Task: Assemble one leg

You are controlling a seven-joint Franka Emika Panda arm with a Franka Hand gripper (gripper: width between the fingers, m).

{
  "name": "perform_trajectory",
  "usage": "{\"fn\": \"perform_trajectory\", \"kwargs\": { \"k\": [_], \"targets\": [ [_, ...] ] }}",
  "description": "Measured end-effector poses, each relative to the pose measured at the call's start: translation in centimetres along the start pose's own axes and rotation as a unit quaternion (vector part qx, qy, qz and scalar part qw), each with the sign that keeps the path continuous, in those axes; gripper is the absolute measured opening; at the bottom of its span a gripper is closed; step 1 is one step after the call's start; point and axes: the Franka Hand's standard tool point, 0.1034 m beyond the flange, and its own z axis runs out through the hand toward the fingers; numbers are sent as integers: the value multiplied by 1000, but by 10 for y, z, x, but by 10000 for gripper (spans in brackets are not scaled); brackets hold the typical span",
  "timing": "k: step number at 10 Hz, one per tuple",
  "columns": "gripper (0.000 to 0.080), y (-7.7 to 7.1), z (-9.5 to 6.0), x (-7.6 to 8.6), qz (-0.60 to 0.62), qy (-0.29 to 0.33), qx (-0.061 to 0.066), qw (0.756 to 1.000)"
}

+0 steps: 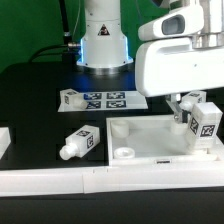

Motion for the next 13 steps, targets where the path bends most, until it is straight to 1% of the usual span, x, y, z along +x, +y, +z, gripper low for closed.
{"fn": "perform_trajectory", "kwargs": {
  "k": [1, 2, 4, 5, 6, 7, 8, 11, 13],
  "targets": [
    [649, 0, 0, -5, 8, -50, 4, 999],
    [649, 1, -1, -2, 10, -83, 8, 996],
    [645, 1, 0, -1, 20, -87, 7, 996],
    [489, 1, 1, -1, 27, -87, 7, 996],
    [489, 1, 1, -1, 31, -87, 6, 996],
    [286, 2, 1, -2, 49, -88, 4, 995],
    [286, 4, 1, -2, 99, -88, -1, 991],
    [286, 3, 1, -2, 214, -84, -11, 973],
    [286, 5, 4, -6, 342, -65, -13, 937]
  ]
}}
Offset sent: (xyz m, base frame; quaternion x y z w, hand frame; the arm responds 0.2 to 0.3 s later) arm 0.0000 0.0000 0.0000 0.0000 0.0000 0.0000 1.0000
